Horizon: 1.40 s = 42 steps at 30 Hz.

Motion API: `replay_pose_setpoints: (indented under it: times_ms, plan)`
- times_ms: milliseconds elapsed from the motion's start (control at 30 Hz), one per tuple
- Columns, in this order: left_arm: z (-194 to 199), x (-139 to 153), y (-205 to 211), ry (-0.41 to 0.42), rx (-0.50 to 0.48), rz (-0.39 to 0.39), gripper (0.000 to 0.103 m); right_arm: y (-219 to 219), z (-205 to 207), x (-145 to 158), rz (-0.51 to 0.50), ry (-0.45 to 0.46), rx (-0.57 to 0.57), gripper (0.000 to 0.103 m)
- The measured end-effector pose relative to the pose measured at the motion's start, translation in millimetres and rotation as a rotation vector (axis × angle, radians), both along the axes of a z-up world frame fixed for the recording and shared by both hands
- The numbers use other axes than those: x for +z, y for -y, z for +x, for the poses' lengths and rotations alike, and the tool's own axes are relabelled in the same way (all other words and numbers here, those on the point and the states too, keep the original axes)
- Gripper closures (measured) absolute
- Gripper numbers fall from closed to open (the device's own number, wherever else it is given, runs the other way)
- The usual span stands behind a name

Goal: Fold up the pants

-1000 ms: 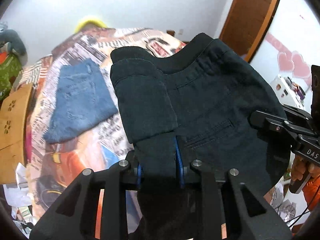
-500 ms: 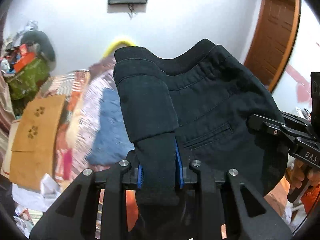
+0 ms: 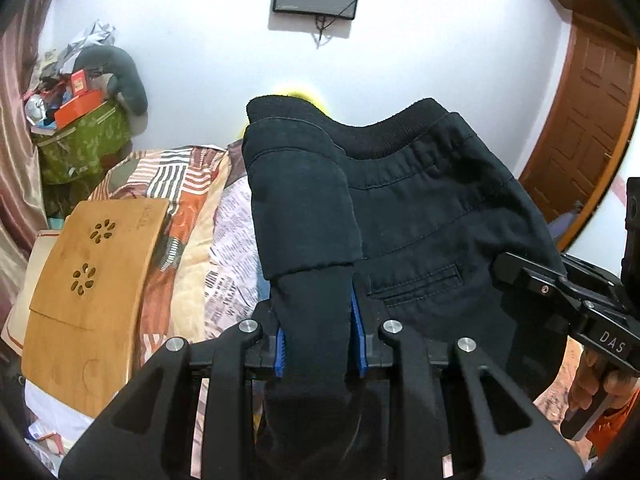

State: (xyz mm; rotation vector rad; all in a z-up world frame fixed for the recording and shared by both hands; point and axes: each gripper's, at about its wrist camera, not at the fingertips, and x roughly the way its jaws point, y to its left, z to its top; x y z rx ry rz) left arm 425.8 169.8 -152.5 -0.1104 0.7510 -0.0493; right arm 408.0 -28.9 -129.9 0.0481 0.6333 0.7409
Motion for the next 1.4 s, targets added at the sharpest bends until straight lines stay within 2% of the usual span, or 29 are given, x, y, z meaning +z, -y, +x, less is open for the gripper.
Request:
replay_pose_setpoints:
  times_ms: [100,267,367,467,600,667,700,733,800,833,933,1033,1133,1233,1333,1400]
  plan:
    - [21.5,-18.3,-11.6,-0.023,0.01,0.001,0.078,-12.5,18.9,-14.4,-0.015,-0.021,0.0,0.084]
    - [61.8,-64.7,-22.4,-0.099,0.02,-0.016,0.078,-28.5,47.1,-48.4,-0.057,-0.071,-0.003,0.084]
    - [77.1,-92.6,-23.6,-0.129,0.039,-0.021,0.078,-32.9,64.5,-72.3,-0.069,-0.121,-0.01,0.084]
    - [89.7,-117.6,-21.1,-0.165,0.05,0.007,0.078,-36.0,77.6,-95.5,-0.085,-0.161,-0.025,0.084]
    - [99.9,-138.8,-19.0,-0.203,0.053,0.018,0.077,-35.8,85.7,-116.9,-0.106,-0.194,-0.048,0.083]
    - [104.0,-146.3,-18.4,-0.228,0.057,0.014,0.072,-32.4,88.1,-123.1,-0.117,-0.213,-0.063,0.082]
    - [104.7,-148.3,-17.1,-0.242,0.067,0.024,0.066,-31.3,88.7,-124.4,-0.126,-0.22,-0.074,0.081]
    - [105.1,-150.9,-16.4,-0.259,0.086,0.056,0.063,-29.4,88.4,-125.5,-0.137,-0.224,-0.083,0.078]
    - [101.6,-149.3,-13.3,-0.273,0.094,0.107,0.061,-26.0,87.5,-125.8,-0.188,-0.222,-0.116,0.077]
    - [99.9,-149.2,-13.3,-0.278,0.088,0.126,0.055,-23.8,87.1,-125.5,-0.214,-0.225,-0.128,0.074]
    - [88.5,-139.8,-15.2,-0.267,0.092,0.149,0.053,-11.0,83.5,-118.4,-0.216,-0.226,-0.141,0.058]
    - [75.8,-122.6,-12.3,-0.242,0.086,0.151,0.052,-0.1,74.0,-99.0,-0.214,-0.188,-0.152,0.058]
    - [58.2,-93.1,-7.7,-0.195,0.09,0.153,0.052,5.4,58.3,-70.6,-0.211,-0.127,-0.147,0.058]
    - [32.6,-56.0,-1.5,-0.119,0.087,0.135,0.052,13.6,36.1,-35.7,-0.165,-0.047,-0.15,0.058]
    - [-2.1,-13.4,7.4,-0.027,0.075,0.102,0.052,24.6,4.1,1.8,-0.103,0.029,-0.147,0.05]
    - [-21.1,9.3,13.5,0.017,0.064,0.091,0.052,28.5,-17.6,26.1,-0.076,0.086,-0.139,0.049]
